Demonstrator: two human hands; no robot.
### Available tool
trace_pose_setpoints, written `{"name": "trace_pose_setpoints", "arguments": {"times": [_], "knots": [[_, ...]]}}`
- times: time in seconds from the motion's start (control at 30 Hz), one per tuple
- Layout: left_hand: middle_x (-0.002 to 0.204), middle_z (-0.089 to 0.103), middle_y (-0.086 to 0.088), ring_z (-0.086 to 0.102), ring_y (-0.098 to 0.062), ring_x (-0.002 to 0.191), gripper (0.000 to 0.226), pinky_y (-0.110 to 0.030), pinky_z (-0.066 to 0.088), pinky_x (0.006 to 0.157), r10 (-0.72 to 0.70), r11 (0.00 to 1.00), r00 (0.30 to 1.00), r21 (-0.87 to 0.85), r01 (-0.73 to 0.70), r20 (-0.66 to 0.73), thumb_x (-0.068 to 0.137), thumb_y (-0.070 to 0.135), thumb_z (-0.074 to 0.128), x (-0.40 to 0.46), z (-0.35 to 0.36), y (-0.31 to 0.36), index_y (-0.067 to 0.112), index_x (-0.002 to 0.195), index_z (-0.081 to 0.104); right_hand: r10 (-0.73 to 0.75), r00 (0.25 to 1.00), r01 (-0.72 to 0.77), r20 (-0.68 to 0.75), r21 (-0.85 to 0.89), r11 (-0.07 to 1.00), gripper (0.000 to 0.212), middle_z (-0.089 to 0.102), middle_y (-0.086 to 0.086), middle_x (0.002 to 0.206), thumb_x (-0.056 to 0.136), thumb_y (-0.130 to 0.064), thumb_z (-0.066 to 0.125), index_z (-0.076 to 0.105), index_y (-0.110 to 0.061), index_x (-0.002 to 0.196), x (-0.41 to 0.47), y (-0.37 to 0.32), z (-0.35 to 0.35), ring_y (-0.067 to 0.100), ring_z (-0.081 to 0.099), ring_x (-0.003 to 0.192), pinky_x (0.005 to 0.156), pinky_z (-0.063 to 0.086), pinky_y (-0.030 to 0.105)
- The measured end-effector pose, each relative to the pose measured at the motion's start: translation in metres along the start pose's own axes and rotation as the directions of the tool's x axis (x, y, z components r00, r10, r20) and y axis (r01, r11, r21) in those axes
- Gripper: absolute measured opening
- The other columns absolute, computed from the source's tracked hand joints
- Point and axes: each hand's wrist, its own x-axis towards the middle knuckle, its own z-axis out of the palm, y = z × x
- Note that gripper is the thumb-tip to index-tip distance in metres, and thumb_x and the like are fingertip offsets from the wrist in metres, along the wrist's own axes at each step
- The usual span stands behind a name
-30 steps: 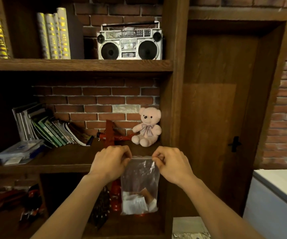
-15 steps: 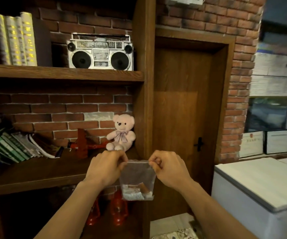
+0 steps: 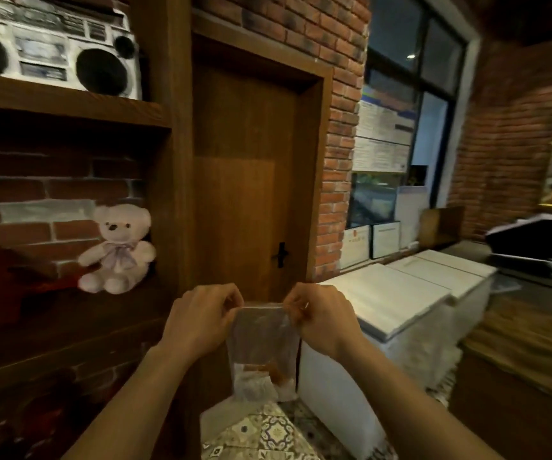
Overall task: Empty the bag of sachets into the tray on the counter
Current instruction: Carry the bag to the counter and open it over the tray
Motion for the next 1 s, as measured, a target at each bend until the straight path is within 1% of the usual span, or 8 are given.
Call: {"name": "trace_pose_setpoints", "arguments": {"times": [0.13,0.3,0.4,0.5,0.6,0.73,0.87,1.0], "knots": [[0.097,0.067,0.02,0.062,0.001,0.084,0.008,-0.019,0.047,0.065,0.096,0.993,0.993,-0.075,-0.091,0.062,0.093,0.034,0.066,0.017,0.04,0.048,0.041,0.096,0.063,0.111,0.991,-0.119,-0.081,-0.106,0.987,0.019,0.072,-0.014,0.094,0.086,-0.016,0.064,0.071,-0.032,0.093,-0.029,0.043,-0.029,0.01,0.065,0.083,0.072,0.06,0.035],[0.1,0.069,0.017,0.064,-0.005,0.09,0.01,-0.027,0.055,0.073,0.222,0.966,0.97,-0.156,-0.206,0.096,0.092,0.03,0.068,0.036,0.076,0.129,0.038,0.097,0.066,0.239,0.956,-0.265,-0.172,-0.151,0.952,0.018,0.072,-0.013,0.086,0.088,-0.017,0.061,0.07,-0.032,0.09,-0.073,0.097,-0.086,0.008,0.064,0.078,0.072,0.058,0.035],[0.098,0.071,0.016,0.064,-0.004,0.088,0.009,-0.025,0.054,0.074,0.314,0.936,0.945,-0.196,-0.293,0.088,0.091,0.029,0.07,0.044,0.095,0.191,0.037,0.096,0.068,0.302,0.929,-0.341,-0.212,-0.181,0.922,0.014,0.072,-0.014,0.09,0.091,-0.022,0.062,0.07,-0.033,0.094,-0.106,0.129,-0.127,0.007,0.066,0.08,0.075,0.06,0.033],[0.094,0.07,0.017,0.064,-0.008,0.087,0.003,-0.031,0.054,0.077,0.389,0.905,0.917,-0.226,-0.361,0.092,0.093,0.034,0.067,0.044,0.114,0.254,0.035,0.095,0.069,0.359,0.898,-0.413,-0.254,-0.211,0.886,0.011,0.071,-0.013,0.094,0.091,-0.024,0.063,0.07,-0.032,0.095,-0.144,0.159,-0.17,0.007,0.065,0.084,0.077,0.057,0.03],[0.086,0.07,0.018,0.065,-0.007,0.083,0.002,-0.03,0.051,0.069,0.474,0.854,0.876,-0.288,-0.434,0.084,0.09,0.038,0.069,0.039,0.136,0.326,0.037,0.089,0.067,0.397,0.86,-0.478,-0.32,-0.232,0.847,0.01,0.07,-0.014,0.094,0.089,-0.027,0.066,0.066,-0.037,0.092,-0.191,0.197,-0.216,0.007,0.063,0.086,0.075,0.053,0.029],[0.082,0.066,0.022,0.06,0.001,0.073,0.005,-0.019,0.04,0.058,0.551,0.802,0.827,-0.346,-0.487,0.113,0.089,0.039,0.071,0.02,0.156,0.413,0.041,0.09,0.066,0.427,0.816,-0.542,-0.39,-0.259,0.8,0.004,0.072,-0.013,0.088,0.09,-0.034,0.064,0.066,-0.036,0.093,-0.252,0.239,-0.265,0.008,0.066,0.082,0.073,0.06,0.039],[0.094,0.066,0.021,0.055,0.001,0.08,0.008,-0.021,0.039,0.066,0.657,0.717,0.745,-0.398,-0.573,0.11,0.092,0.035,0.067,-0.006,0.169,0.498,0.041,0.098,0.067,0.452,0.758,-0.613,-0.47,-0.275,0.741,0.004,0.071,-0.013,0.089,0.091,-0.033,0.064,0.067,-0.035,0.093,-0.314,0.269,-0.314,0.005,0.065,0.08,0.072,0.061,0.037],[0.095,0.067,0.019,0.058,0.001,0.085,0.009,-0.019,0.04,0.064,0.72,0.643,0.689,-0.457,-0.615,0.085,0.091,0.035,0.069,-0.022,0.183,0.55,0.042,0.096,0.065,0.497,0.703,-0.675,-0.509,-0.256,0.692,0.005,0.072,-0.012,0.091,0.091,-0.029,0.068,0.069,-0.033,0.095,-0.357,0.286,-0.344,0.005,0.066,0.083,0.075,0.061,0.036]]}}
